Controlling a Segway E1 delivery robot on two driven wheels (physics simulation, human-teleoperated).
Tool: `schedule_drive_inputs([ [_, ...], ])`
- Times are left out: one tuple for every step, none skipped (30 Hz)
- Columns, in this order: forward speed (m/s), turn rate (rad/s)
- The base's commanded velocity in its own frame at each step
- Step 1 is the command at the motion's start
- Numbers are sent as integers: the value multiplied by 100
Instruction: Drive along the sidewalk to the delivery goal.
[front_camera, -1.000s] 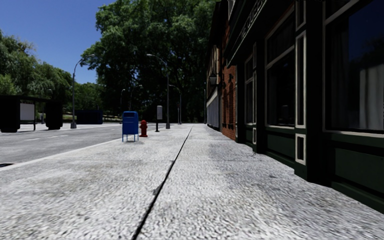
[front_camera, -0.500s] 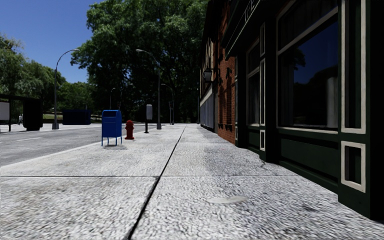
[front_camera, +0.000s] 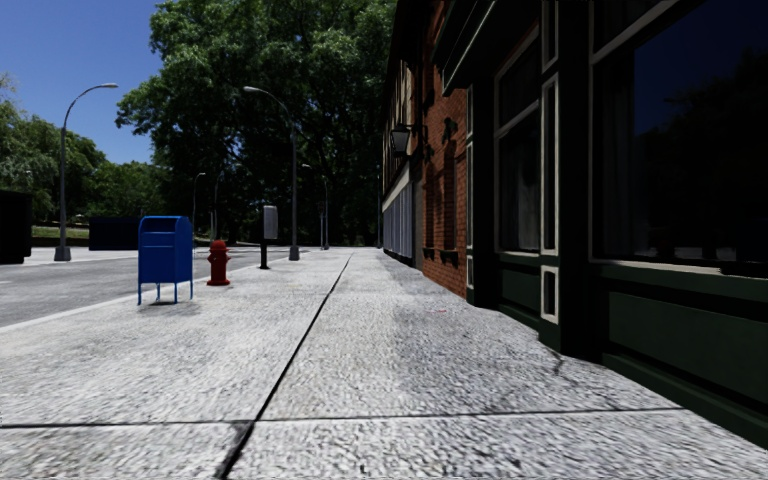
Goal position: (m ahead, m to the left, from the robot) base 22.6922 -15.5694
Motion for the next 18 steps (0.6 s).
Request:
schedule_drive_inputs([
  [200,0],
  [200,0],
  [200,0],
  [200,0],
  [200,0],
  [200,0],
  [200,0],
  [200,0],
  [200,0],
  [200,0],
  [200,0],
  [200,0],
  [200,0],
  [200,0],
  [200,0],
  [200,0],
  [200,0],
  [200,0],
])
